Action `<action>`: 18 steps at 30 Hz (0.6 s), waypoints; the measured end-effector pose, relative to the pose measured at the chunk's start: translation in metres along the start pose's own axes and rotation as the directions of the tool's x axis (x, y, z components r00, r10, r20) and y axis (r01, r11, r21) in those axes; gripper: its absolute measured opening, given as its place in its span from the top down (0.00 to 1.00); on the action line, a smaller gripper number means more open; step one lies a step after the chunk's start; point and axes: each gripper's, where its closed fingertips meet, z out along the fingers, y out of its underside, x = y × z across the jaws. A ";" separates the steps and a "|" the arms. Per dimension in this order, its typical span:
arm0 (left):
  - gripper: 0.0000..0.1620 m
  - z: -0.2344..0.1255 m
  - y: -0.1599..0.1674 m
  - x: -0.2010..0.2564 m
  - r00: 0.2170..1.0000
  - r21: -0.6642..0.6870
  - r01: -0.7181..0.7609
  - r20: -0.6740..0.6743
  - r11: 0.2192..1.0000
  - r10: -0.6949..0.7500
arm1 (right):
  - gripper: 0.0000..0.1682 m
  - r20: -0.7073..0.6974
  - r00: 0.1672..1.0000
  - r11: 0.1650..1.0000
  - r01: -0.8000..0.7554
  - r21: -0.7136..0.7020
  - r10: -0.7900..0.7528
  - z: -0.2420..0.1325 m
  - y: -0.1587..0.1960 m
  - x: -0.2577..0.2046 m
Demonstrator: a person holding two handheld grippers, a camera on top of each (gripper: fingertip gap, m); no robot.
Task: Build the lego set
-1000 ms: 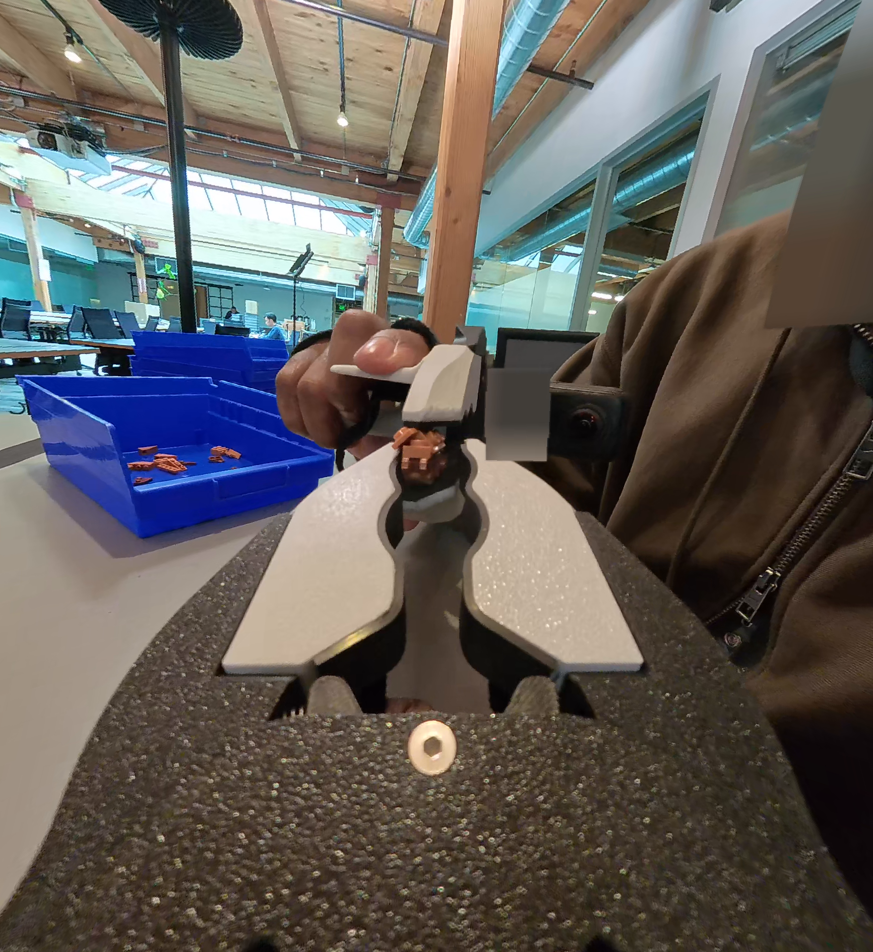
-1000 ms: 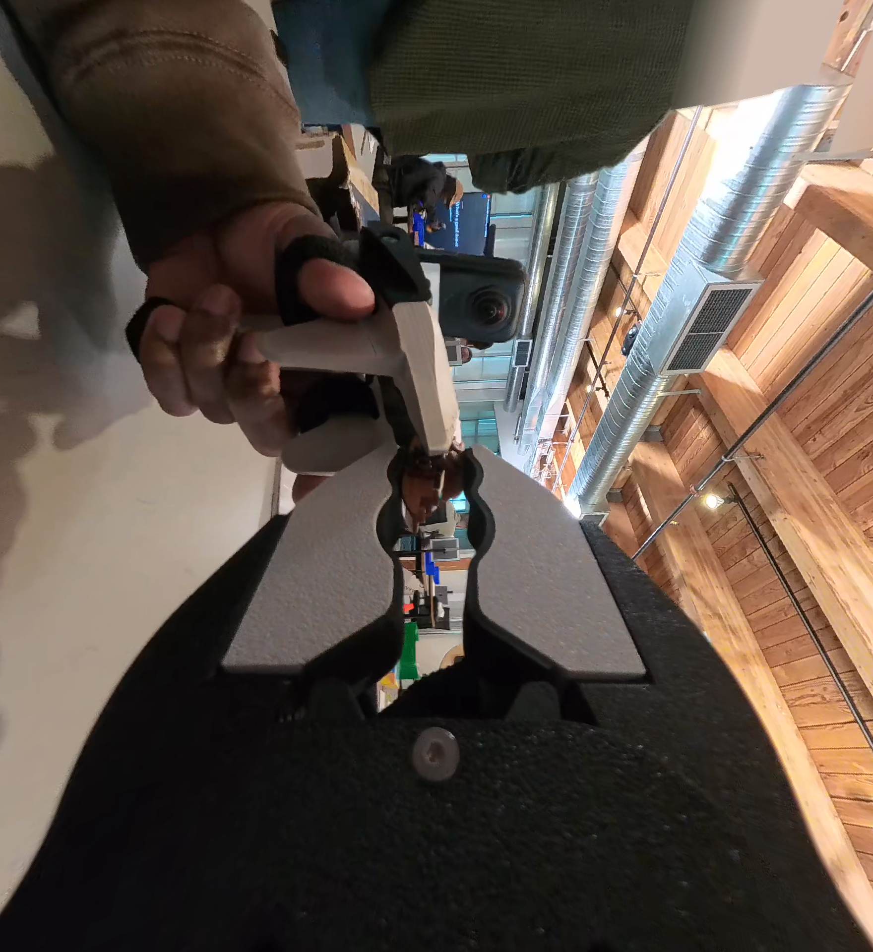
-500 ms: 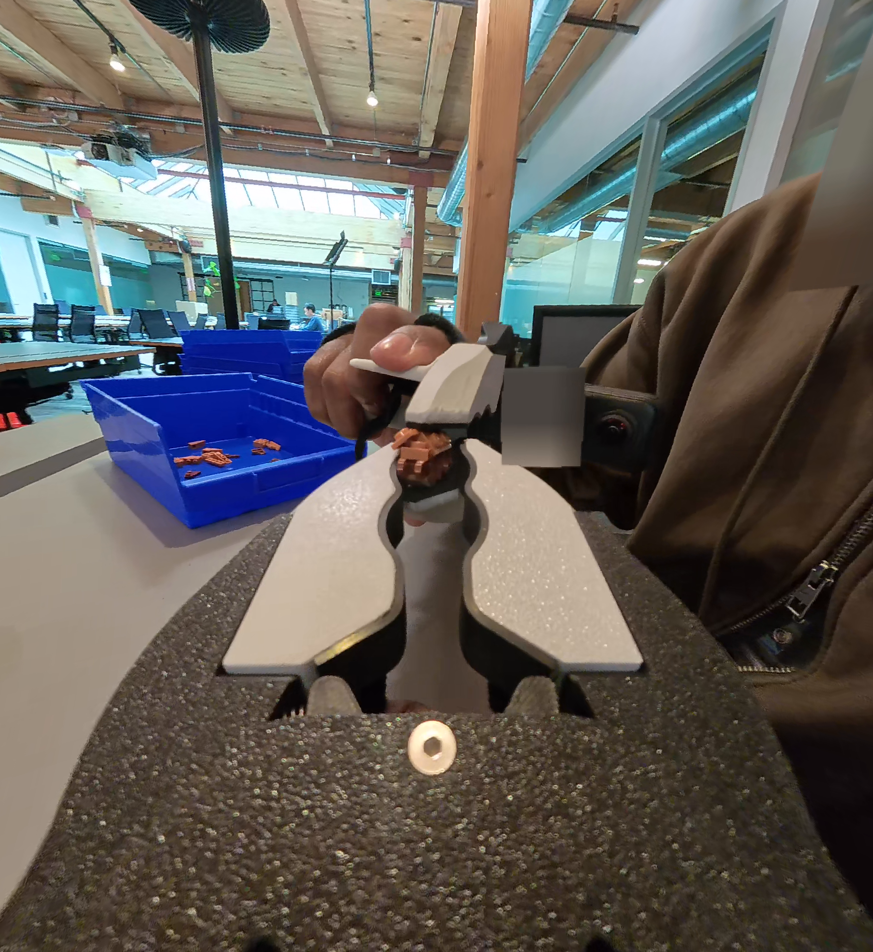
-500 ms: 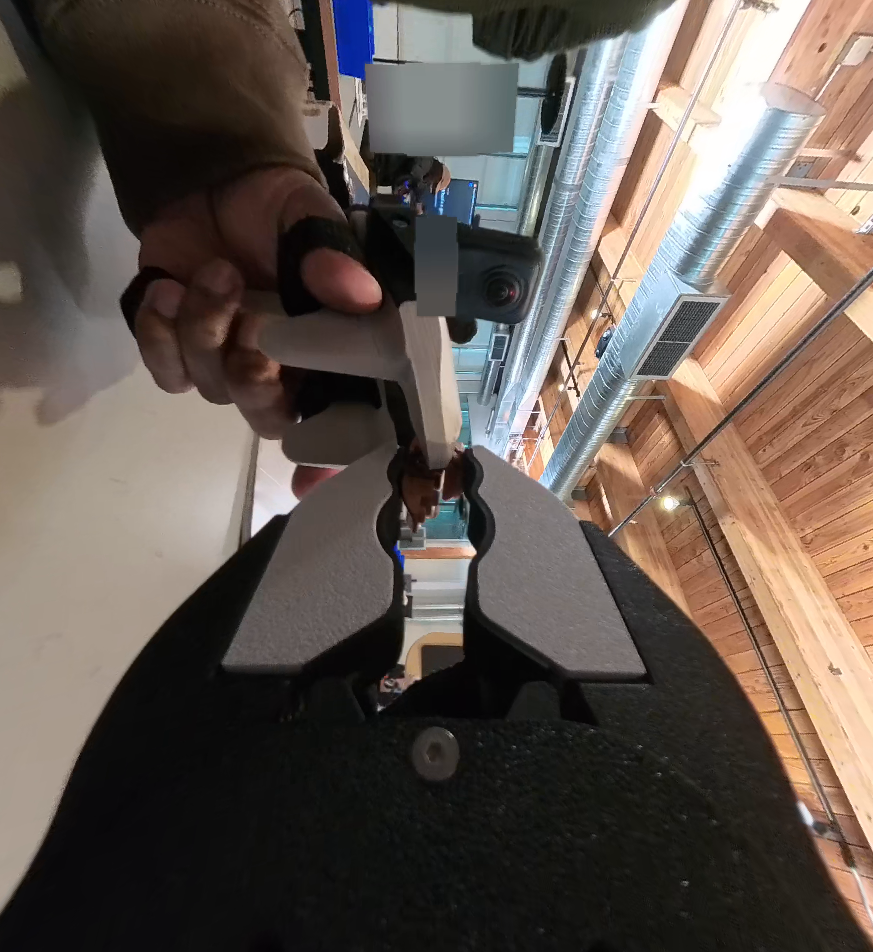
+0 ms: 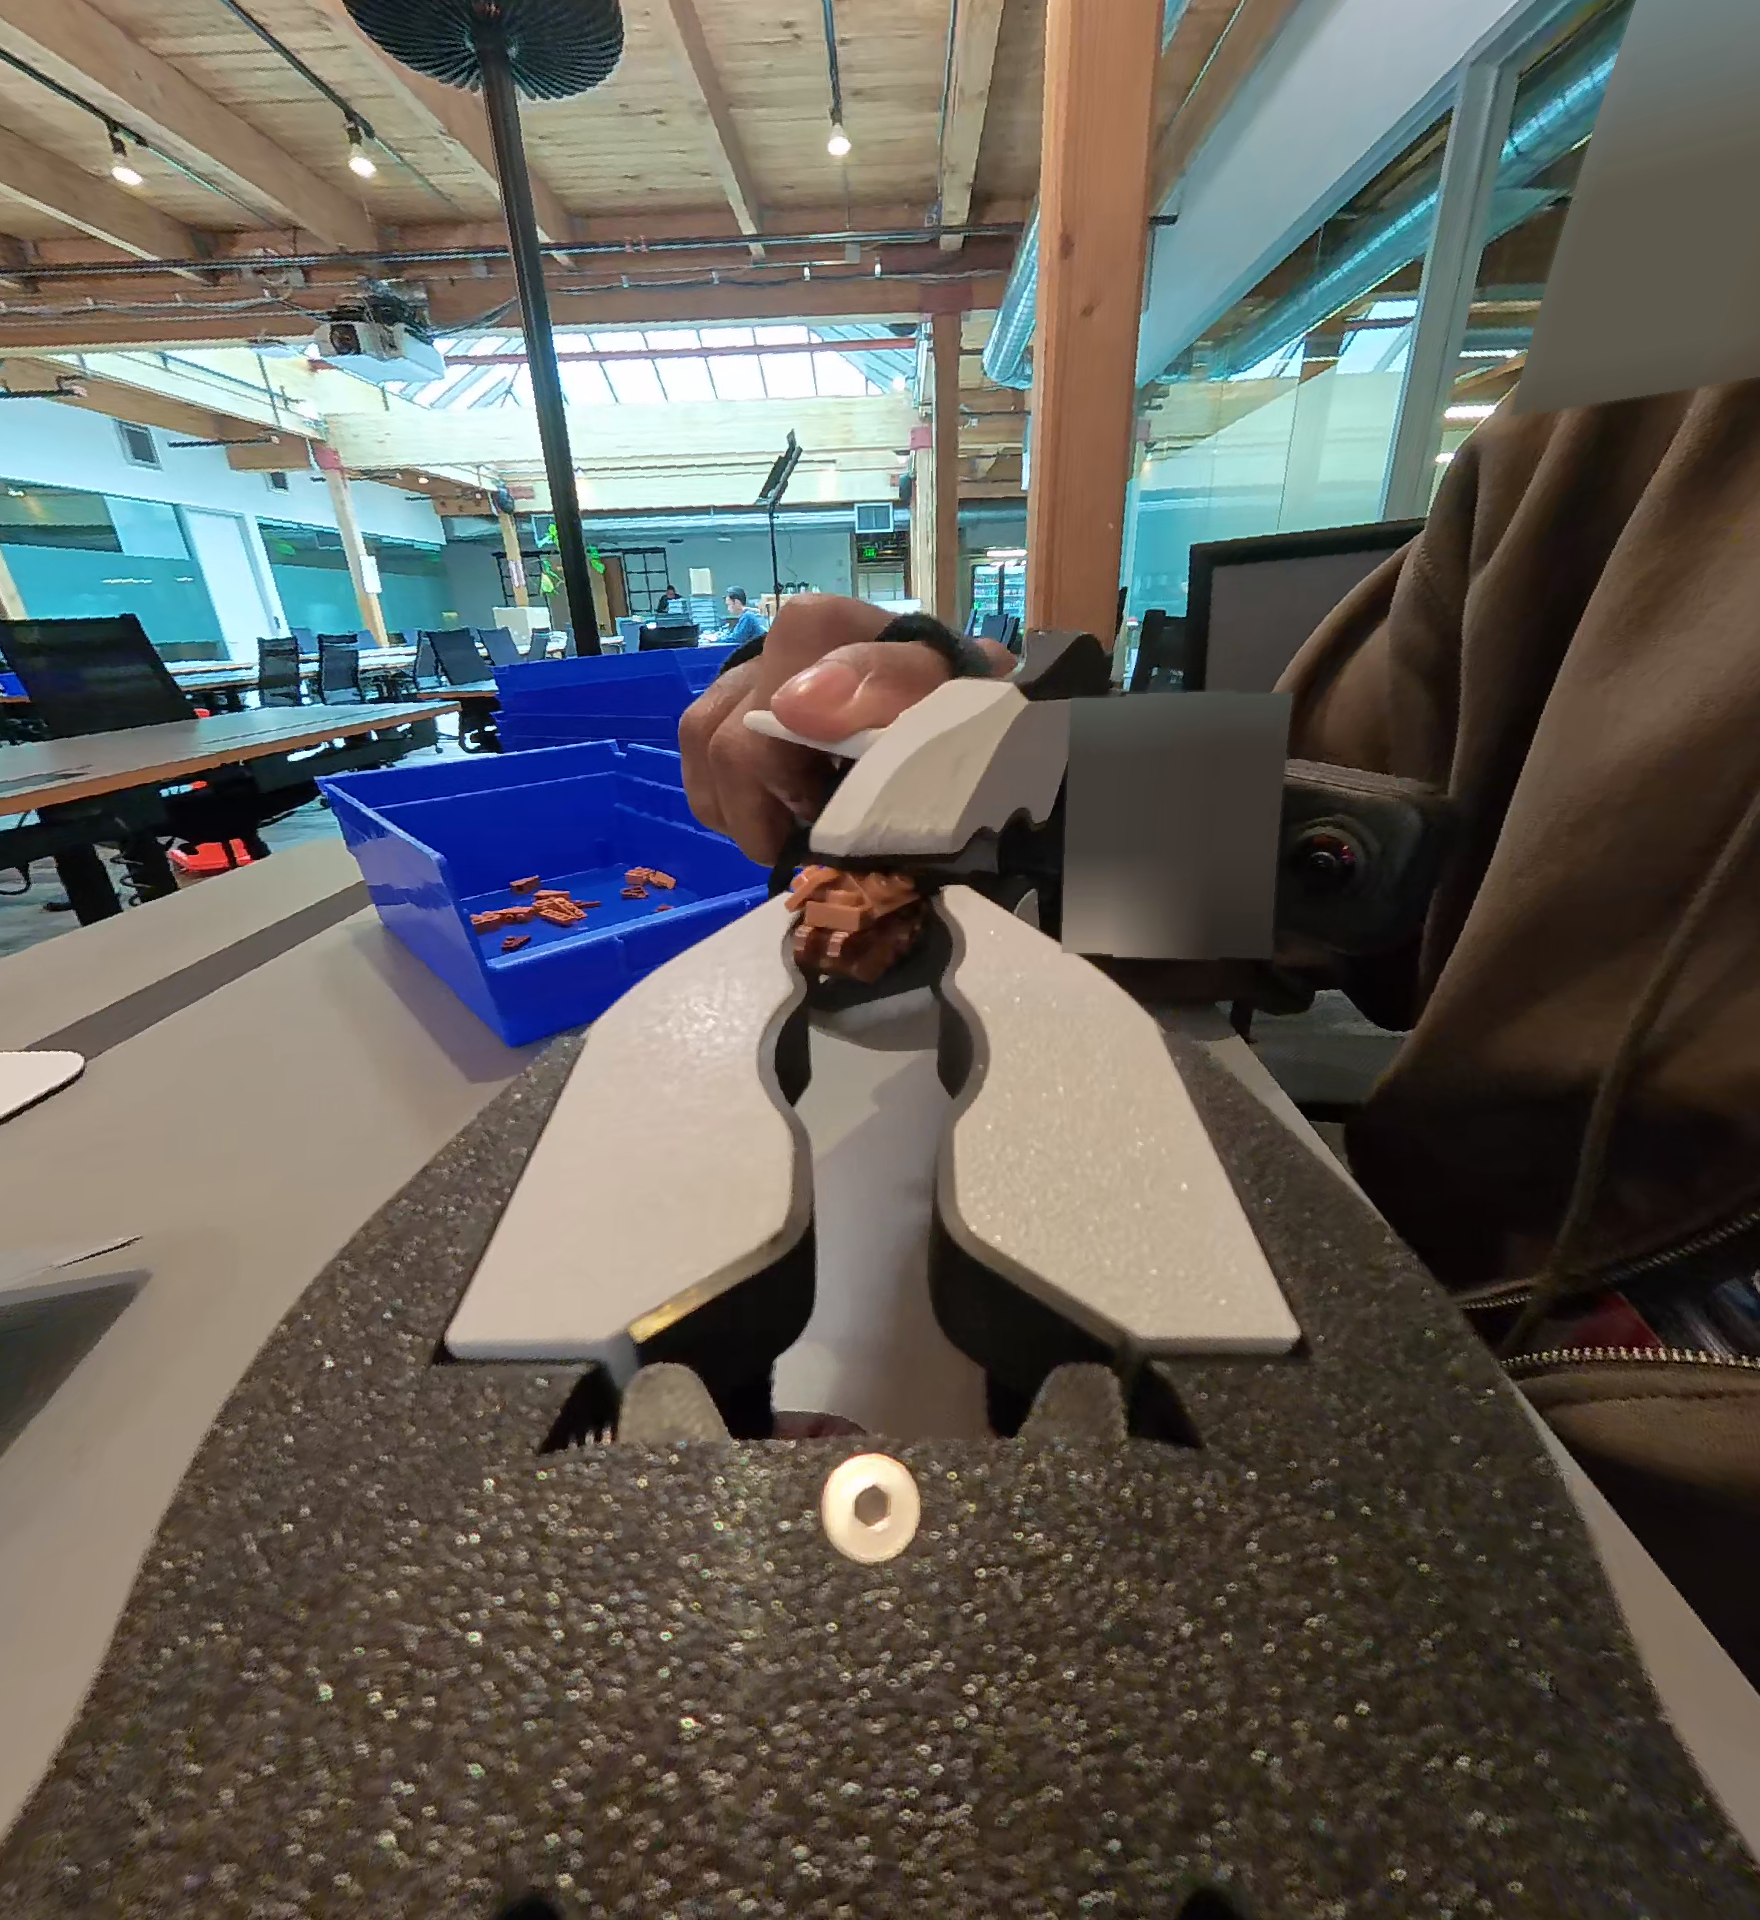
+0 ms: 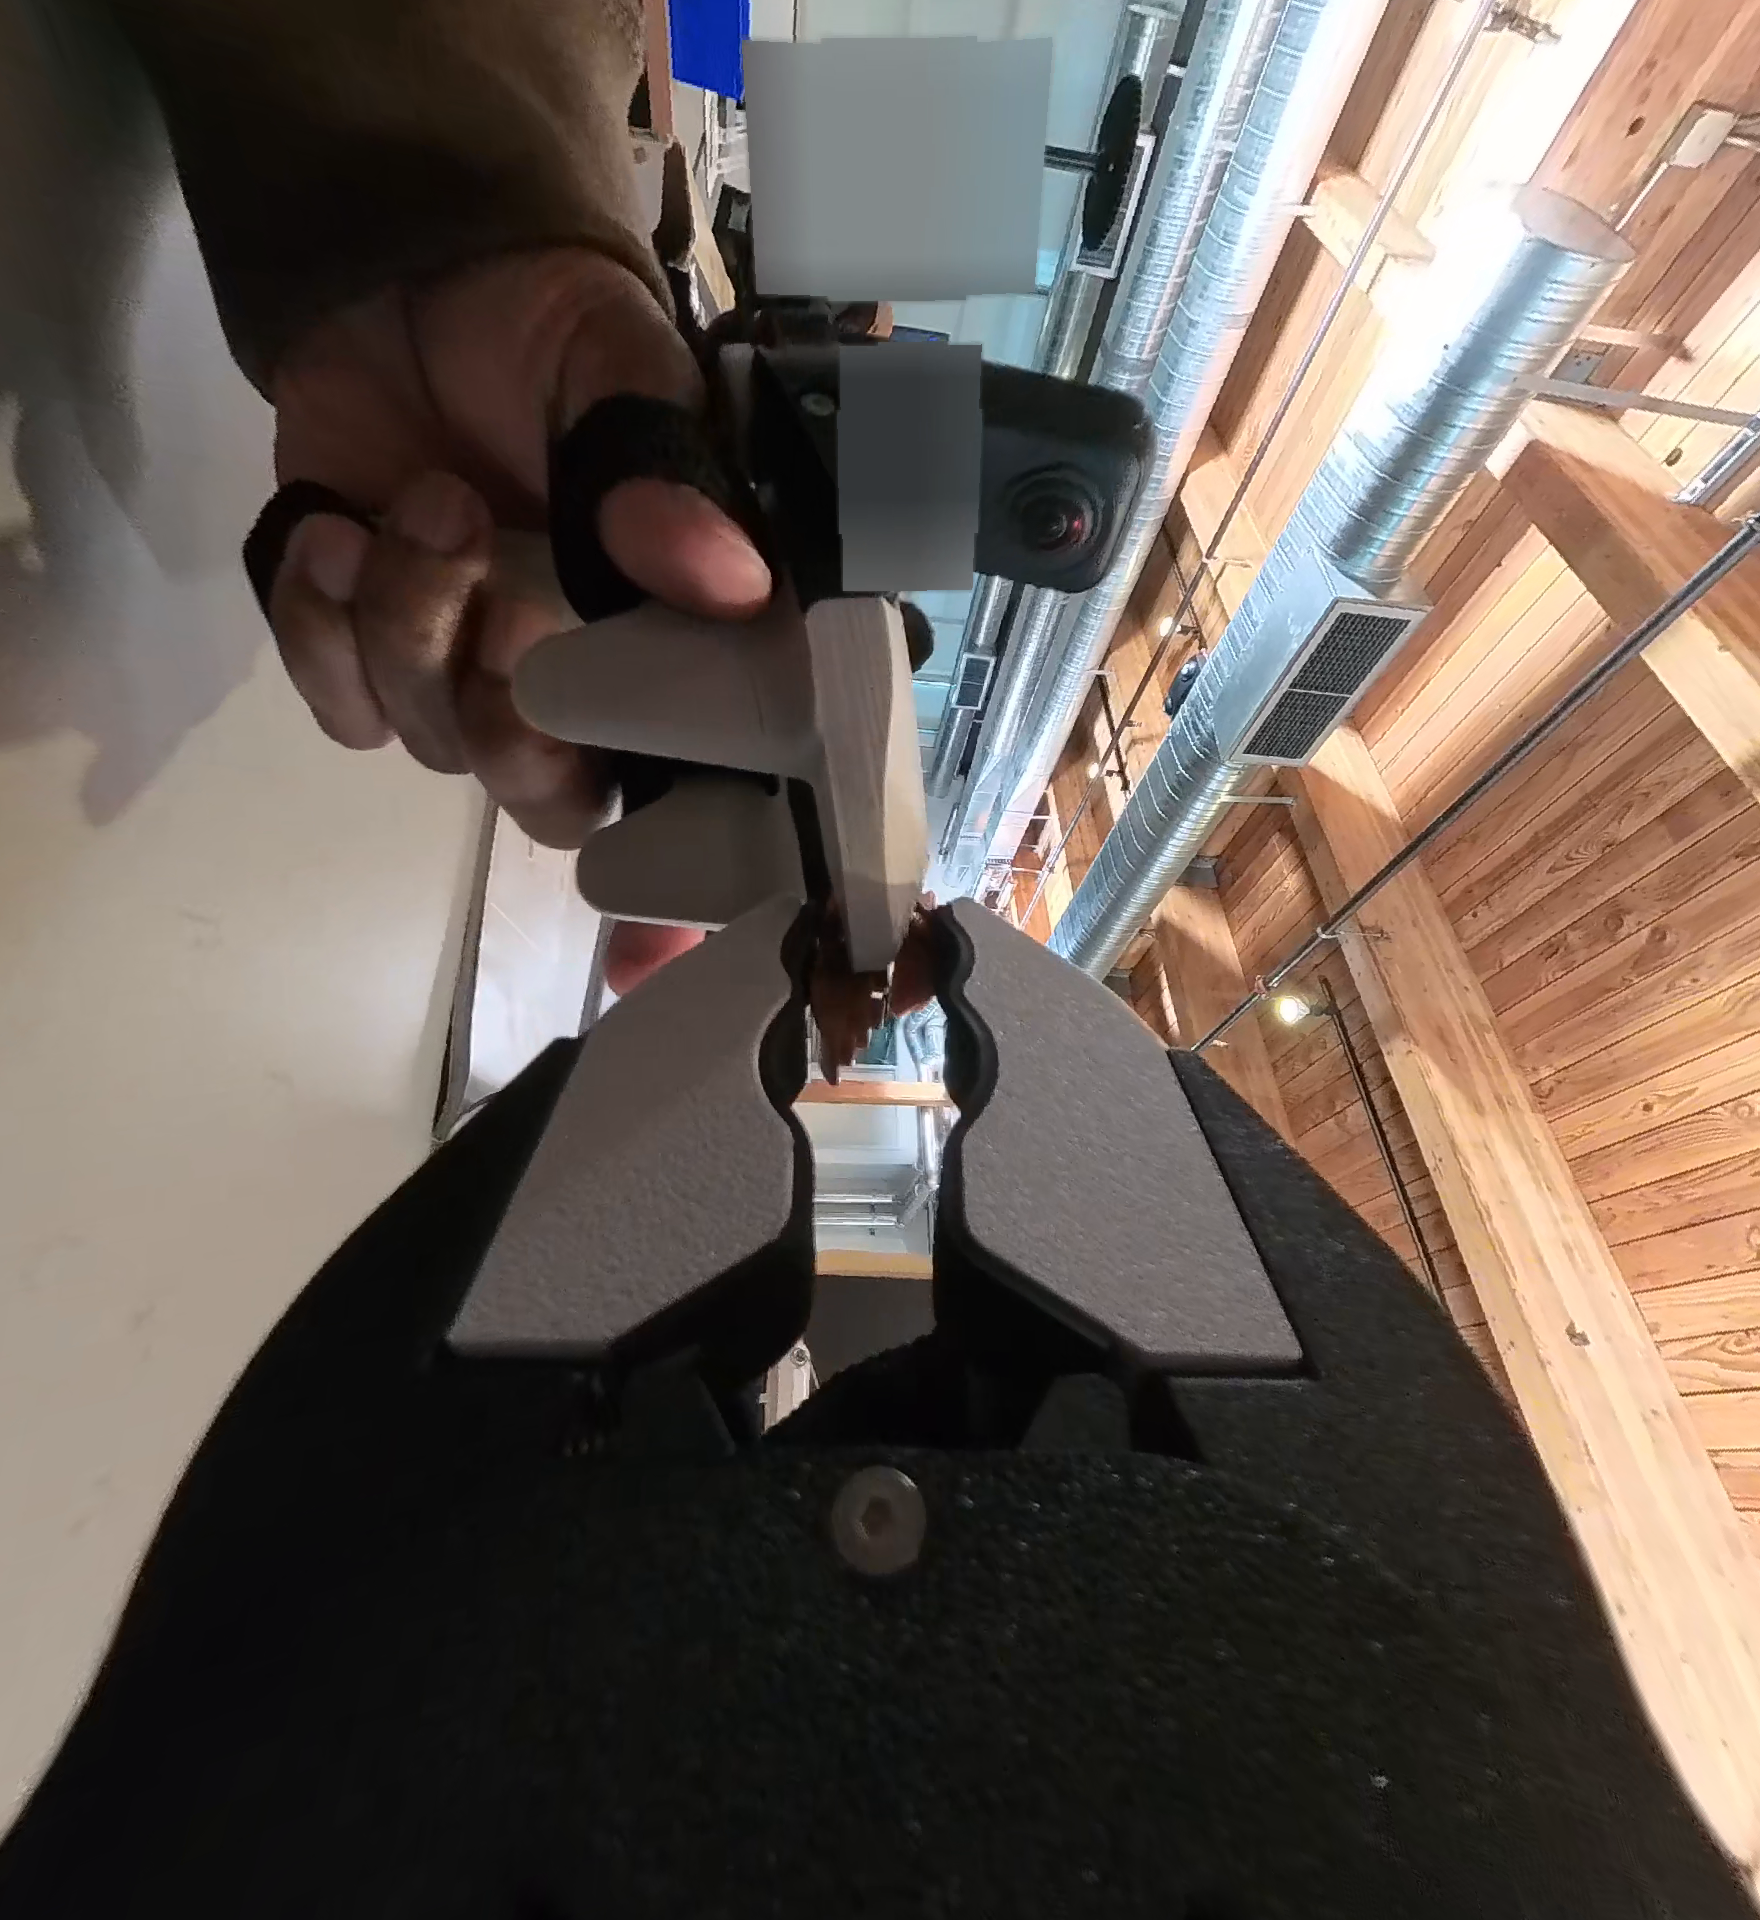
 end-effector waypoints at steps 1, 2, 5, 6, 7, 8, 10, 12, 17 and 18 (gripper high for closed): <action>0.87 0.000 0.000 0.000 1.000 -0.004 -0.004 0.004 1.000 0.004 | 0.88 -0.001 1.000 1.000 0.002 -0.001 -0.002 0.000 0.000 0.000; 0.87 0.001 0.001 0.000 1.000 -0.007 -0.007 0.006 1.000 0.007 | 0.88 -0.001 1.000 1.000 0.002 -0.001 -0.002 0.000 0.001 0.000; 0.86 0.001 0.001 -0.001 1.000 -0.016 -0.016 0.013 1.000 0.016 | 0.88 -0.003 1.000 1.000 0.007 -0.004 -0.007 0.000 0.001 0.000; 0.86 0.001 0.001 -0.001 1.000 -0.018 -0.019 0.015 1.000 0.019 | 0.88 -0.004 1.000 1.000 0.008 -0.005 -0.008 0.000 0.002 0.000; 0.86 0.001 0.001 -0.001 1.000 -0.019 -0.021 0.017 1.000 0.022 | 0.88 -0.005 1.000 1.000 0.009 -0.005 -0.009 0.000 0.002 0.000; 0.86 0.001 0.001 -0.001 1.000 -0.021 -0.023 0.020 0.999 0.024 | 0.88 -0.005 1.000 1.000 0.009 -0.007 -0.009 0.000 0.002 -0.001; 0.85 0.002 0.002 -0.002 0.999 -0.026 -0.027 0.026 0.999 0.028 | 0.88 -0.004 1.000 1.000 0.006 -0.009 -0.006 0.000 0.003 -0.001; 0.84 0.002 0.003 -0.002 0.999 -0.030 -0.029 0.030 0.999 0.030 | 0.88 -0.004 1.000 1.000 0.002 -0.012 -0.002 0.000 0.004 -0.001; 0.82 0.003 0.005 -0.005 0.999 -0.042 -0.023 0.042 0.999 0.025 | 0.88 0.000 1.000 1.000 -0.010 -0.019 0.010 0.000 0.008 -0.004; 0.82 0.003 0.006 -0.005 0.999 -0.044 -0.022 0.045 0.999 0.024 | 0.88 0.000 1.000 1.000 -0.011 -0.021 0.011 0.001 0.008 -0.004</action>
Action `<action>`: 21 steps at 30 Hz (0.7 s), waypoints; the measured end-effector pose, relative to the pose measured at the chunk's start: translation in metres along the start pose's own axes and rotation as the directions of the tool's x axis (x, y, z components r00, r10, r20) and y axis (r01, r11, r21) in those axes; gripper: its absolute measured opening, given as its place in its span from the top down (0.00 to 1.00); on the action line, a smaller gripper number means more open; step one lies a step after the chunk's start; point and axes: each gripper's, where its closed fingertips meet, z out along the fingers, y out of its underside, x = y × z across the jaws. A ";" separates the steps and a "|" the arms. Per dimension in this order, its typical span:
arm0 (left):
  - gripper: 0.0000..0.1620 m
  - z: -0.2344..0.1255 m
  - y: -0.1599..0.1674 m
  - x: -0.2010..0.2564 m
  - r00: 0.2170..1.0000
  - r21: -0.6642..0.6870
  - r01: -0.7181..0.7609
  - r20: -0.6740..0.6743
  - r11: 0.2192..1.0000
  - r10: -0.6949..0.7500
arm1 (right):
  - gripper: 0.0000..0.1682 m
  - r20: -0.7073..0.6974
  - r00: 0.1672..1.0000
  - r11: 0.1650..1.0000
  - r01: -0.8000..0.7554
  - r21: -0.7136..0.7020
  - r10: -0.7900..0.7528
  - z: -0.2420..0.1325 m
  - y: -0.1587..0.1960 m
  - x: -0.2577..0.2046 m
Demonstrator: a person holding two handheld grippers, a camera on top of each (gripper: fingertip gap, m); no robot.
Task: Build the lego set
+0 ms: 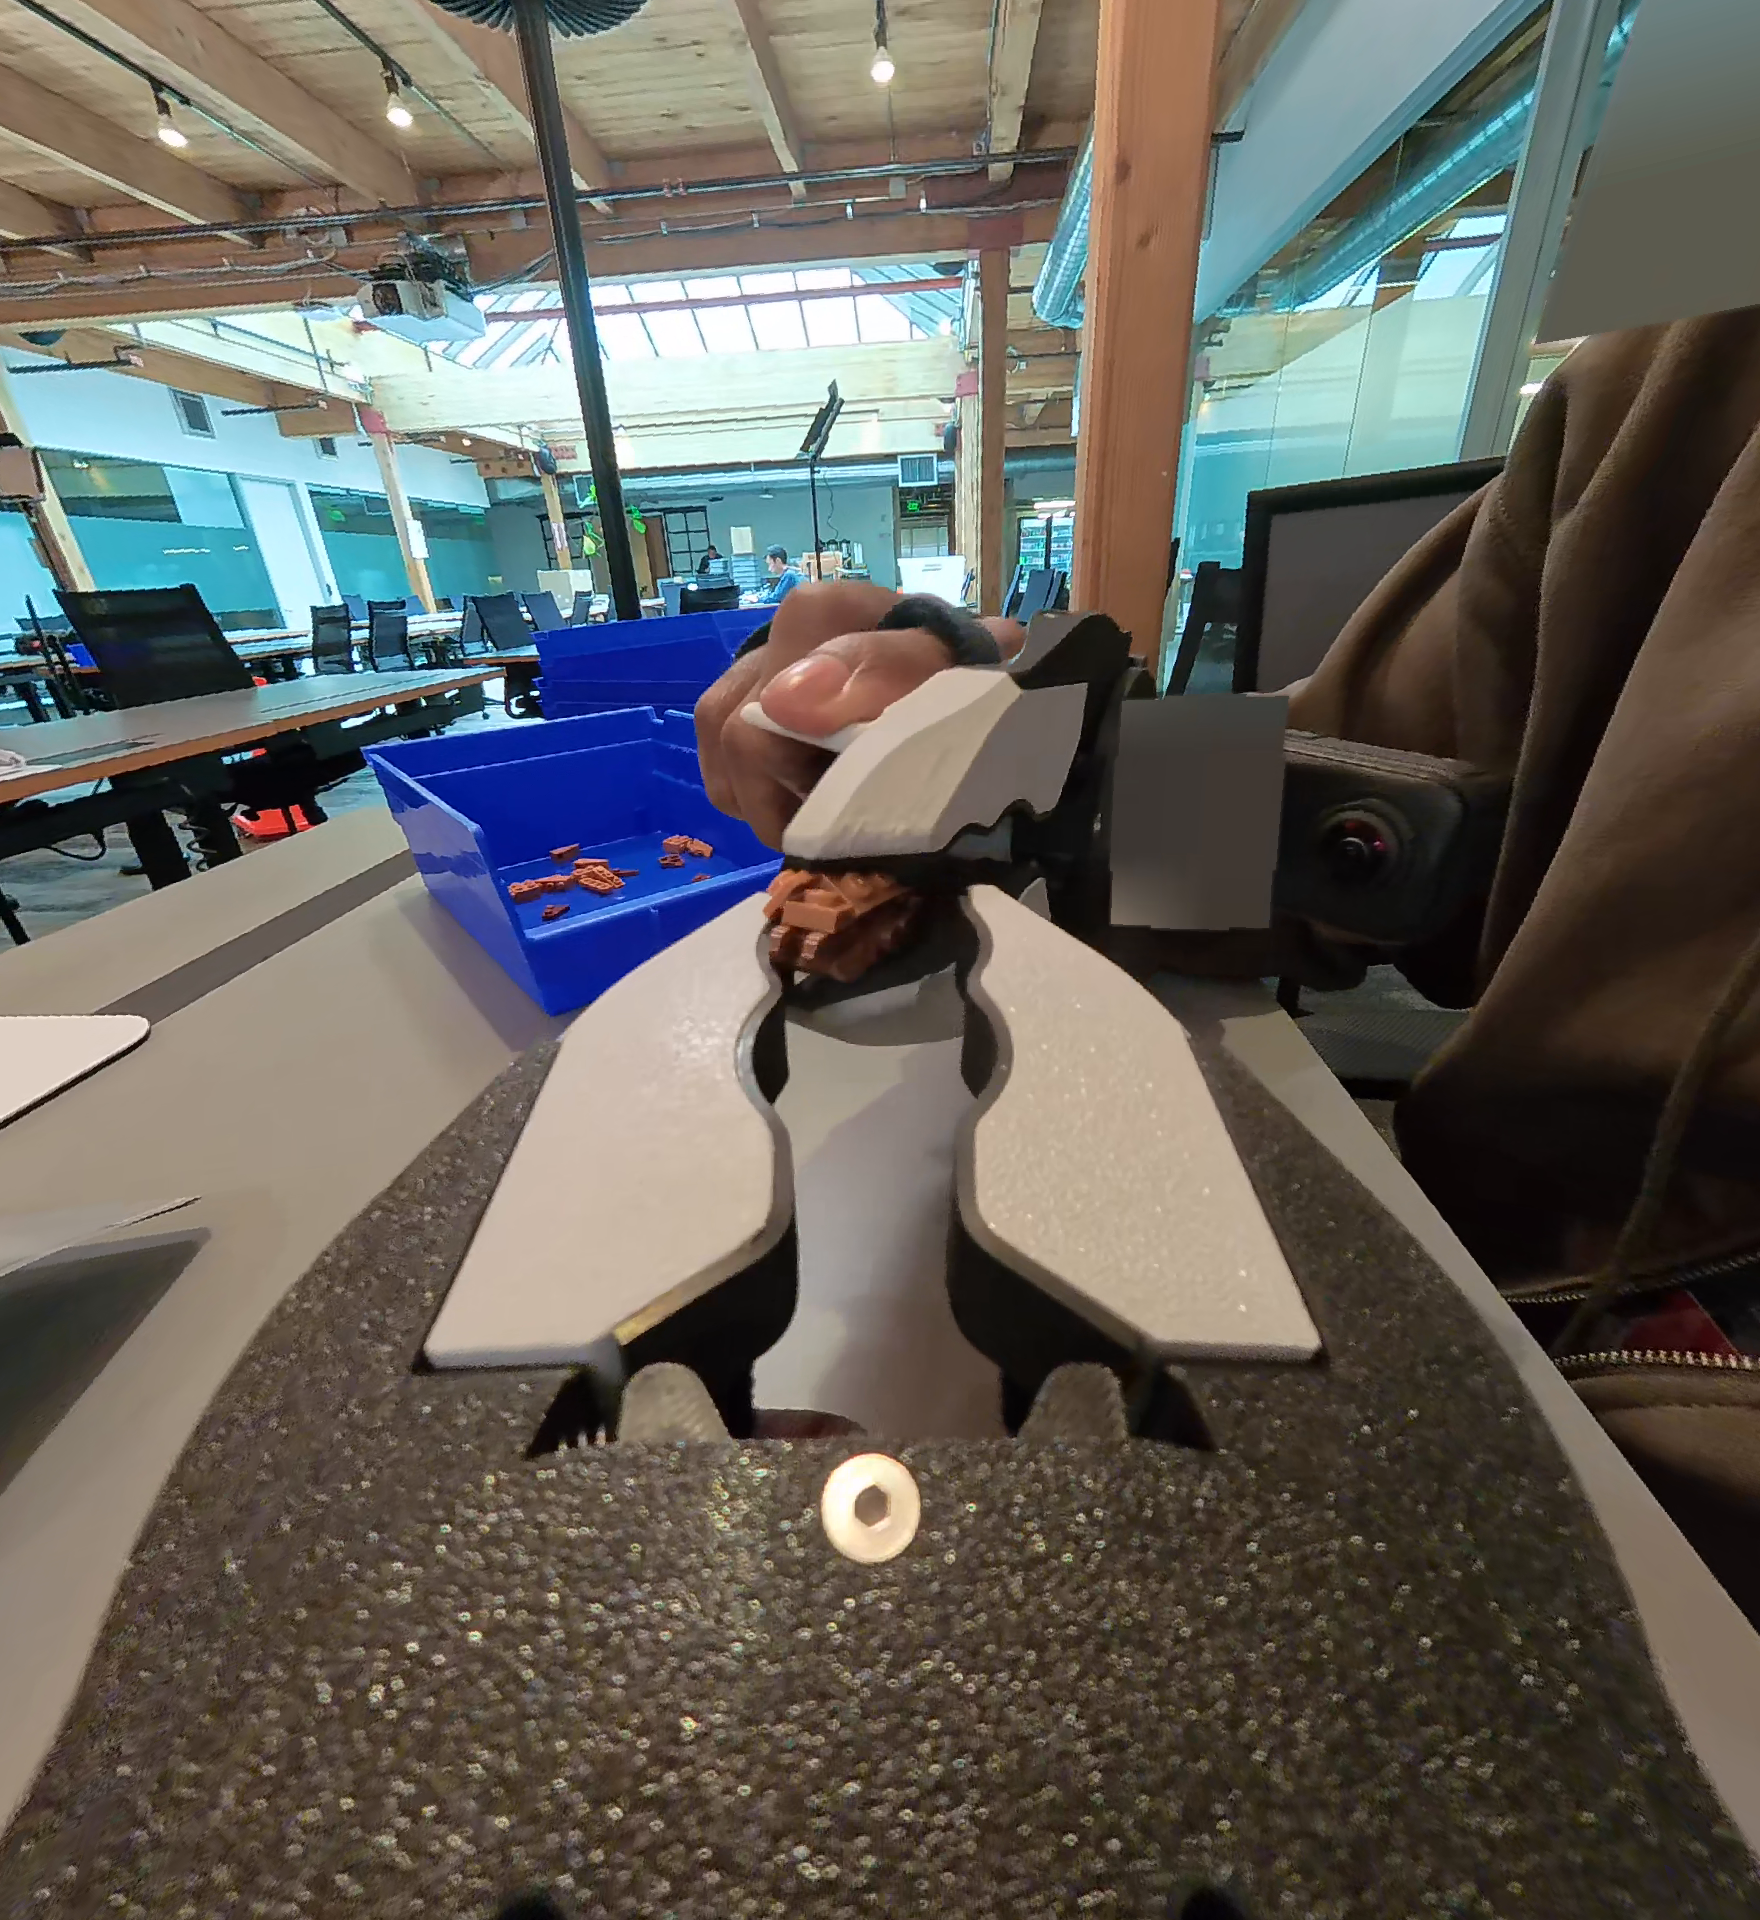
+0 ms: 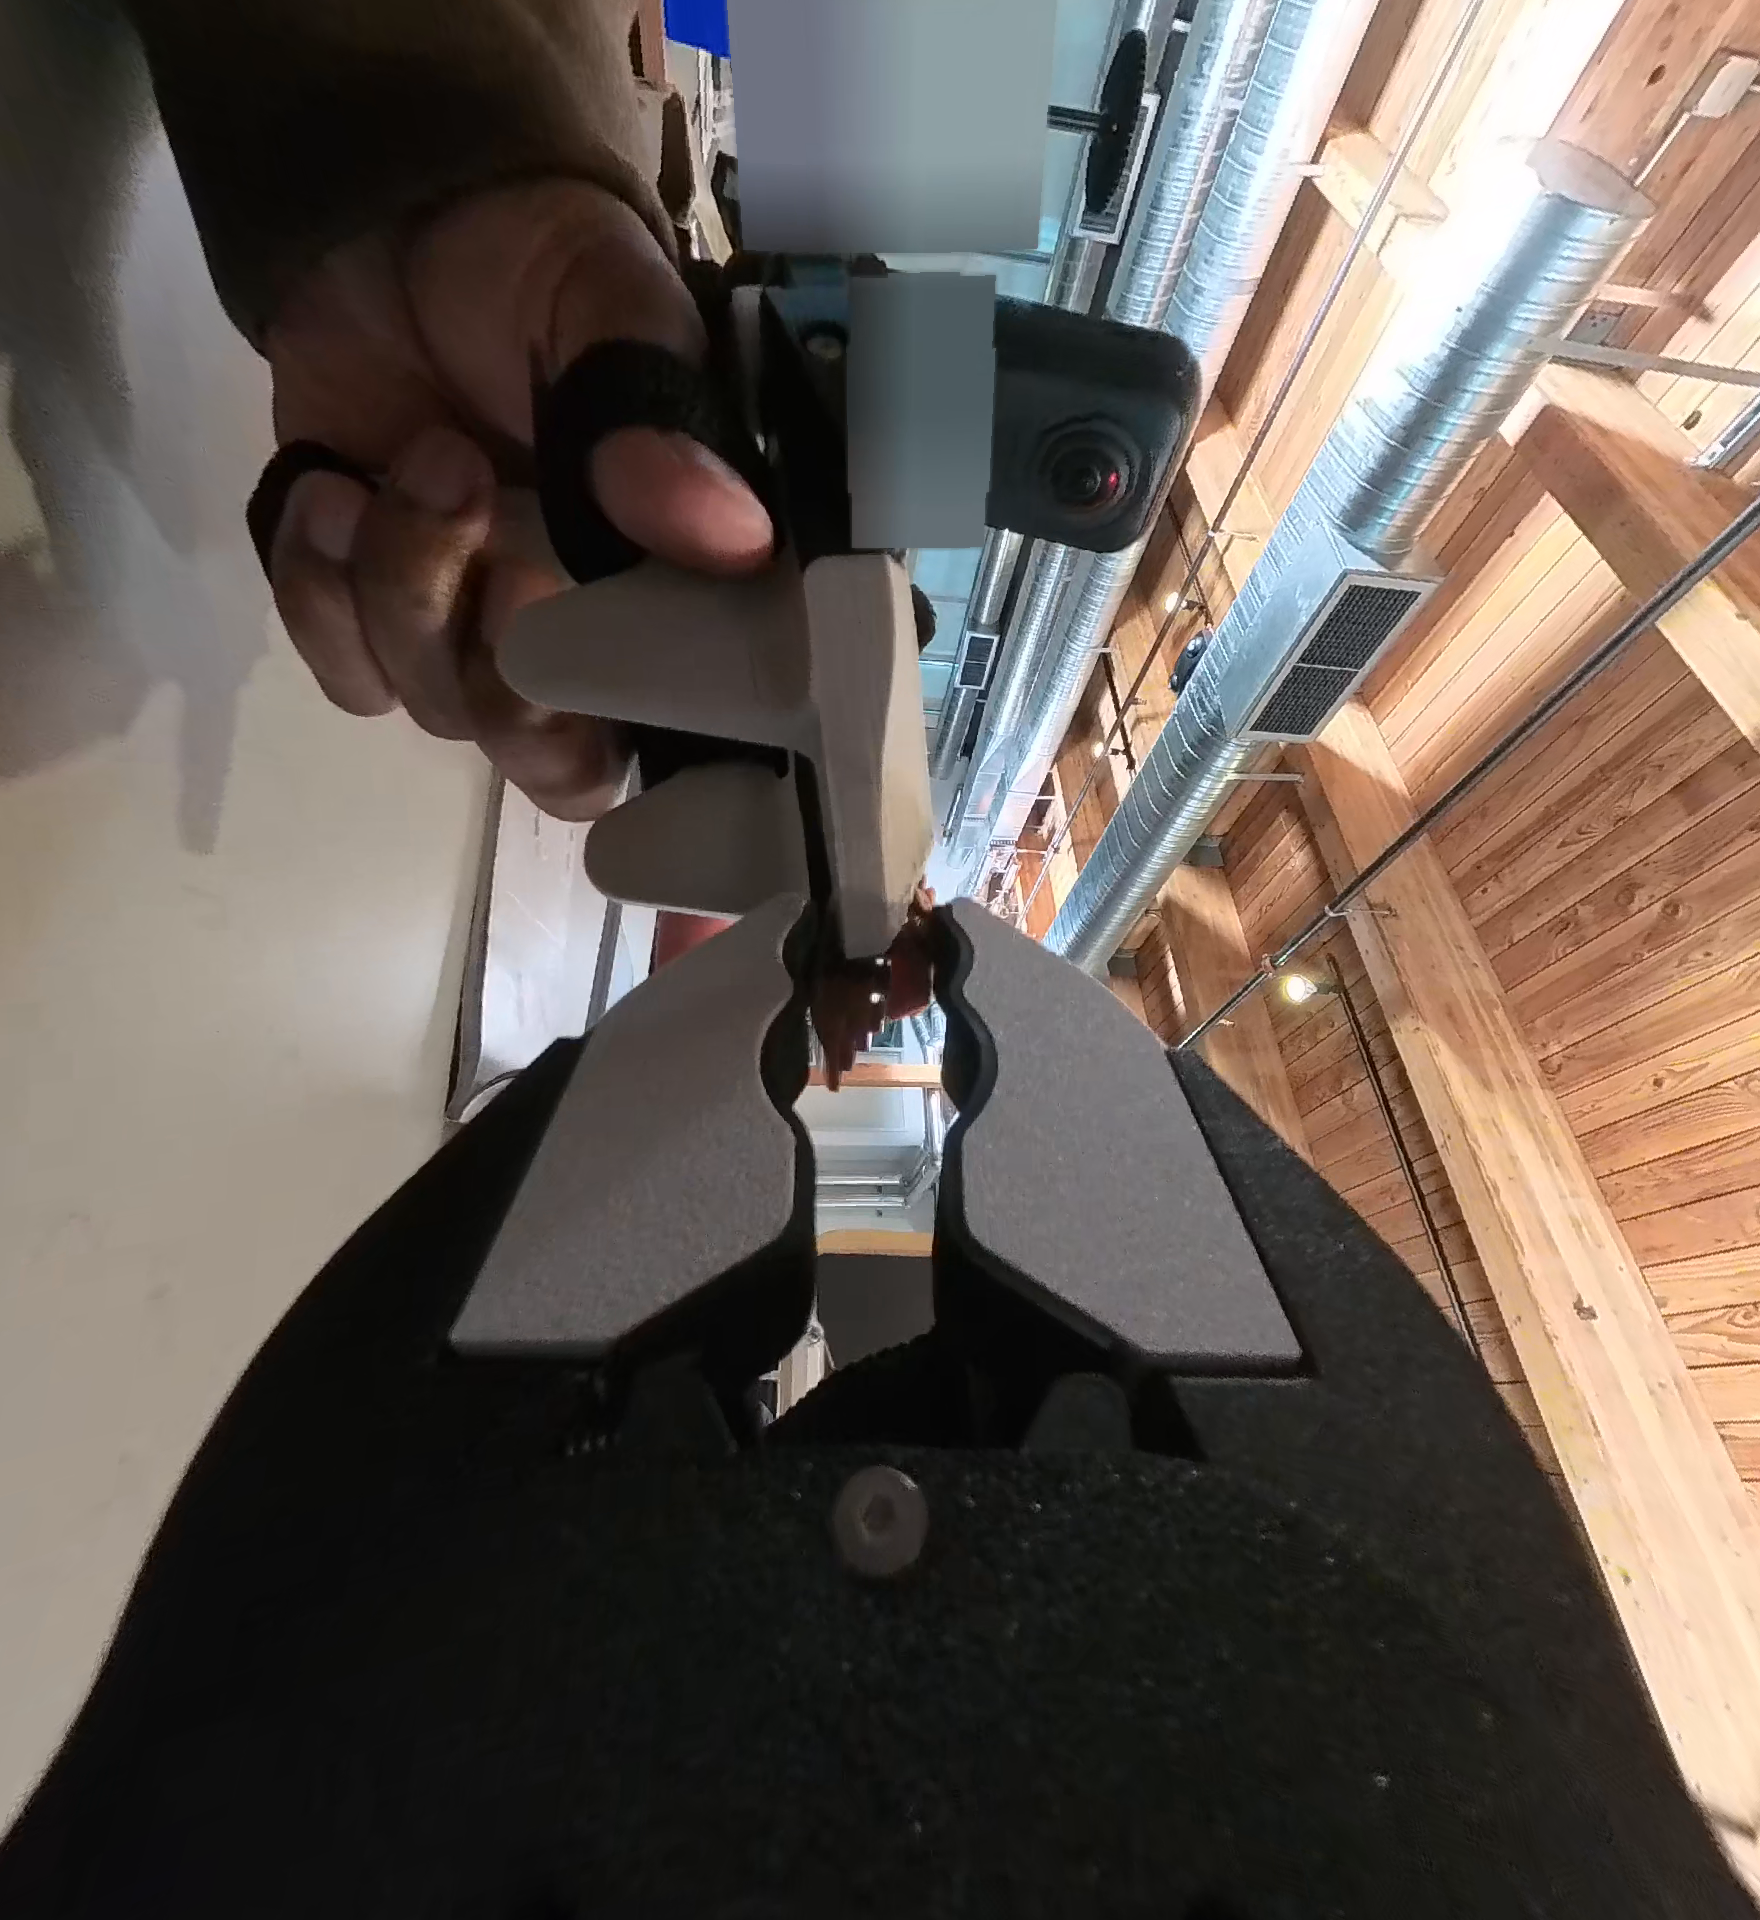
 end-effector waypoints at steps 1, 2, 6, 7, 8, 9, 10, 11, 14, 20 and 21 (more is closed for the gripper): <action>0.81 0.000 0.000 0.000 1.000 -0.002 0.001 0.002 1.000 -0.001 | 0.88 0.000 1.000 1.000 -0.001 -0.001 0.001 0.000 0.001 0.000; 0.81 0.001 0.001 -0.001 1.000 -0.005 0.001 0.005 1.000 -0.001 | 0.88 0.000 1.000 1.000 -0.002 -0.003 0.002 0.000 0.001 -0.001; 0.79 0.002 0.004 -0.003 1.000 -0.024 -0.005 0.024 1.000 0.006 | 0.88 0.001 1.000 1.000 0.006 -0.014 -0.006 -0.001 0.004 -0.003; 0.79 0.003 0.005 -0.003 0.999 -0.029 -0.010 0.031 1.000 0.011 | 0.88 0.001 1.000 1.000 0.009 -0.016 -0.009 -0.001 0.005 -0.004; 0.78 0.003 0.006 -0.004 0.999 -0.036 -0.015 0.038 0.999 0.016 | 0.89 0.002 1.000 1.000 0.011 -0.018 -0.011 -0.001 0.006 -0.005; 0.78 0.003 0.007 -0.005 0.999 -0.042 -0.019 0.046 0.999 0.021 | 0.89 0.000 1.000 1.000 0.014 -0.020 -0.014 -0.001 0.006 -0.005; 0.75 0.004 0.008 -0.008 0.998 -0.053 -0.022 0.066 0.998 0.025 | 0.89 -0.010 1.000 1.000 0.013 -0.019 -0.013 -0.002 0.006 -0.004; 0.75 0.004 0.010 -0.010 0.996 -0.064 -0.024 0.079 0.998 0.029 | 0.89 -0.014 1.000 1.000 0.007 -0.020 -0.008 -0.002 0.007 -0.003; 0.74 0.004 0.010 -0.010 0.997 -0.063 -0.017 0.080 0.998 0.022 | 0.89 -0.013 1.000 1.000 0.005 -0.025 -0.006 -0.002 0.008 -0.004; 0.76 0.003 0.010 -0.010 0.996 -0.058 -0.027 0.080 0.998 0.032 | 0.89 -0.019 0.999 0.999 -0.044 -0.021 0.044 -0.002 0.009 -0.004; 0.77 0.002 0.009 -0.011 0.996 -0.050 -0.026 0.083 0.998 0.030 | 0.89 -0.021 0.998 0.998 -0.055 -0.022 0.055 -0.003 0.010 -0.003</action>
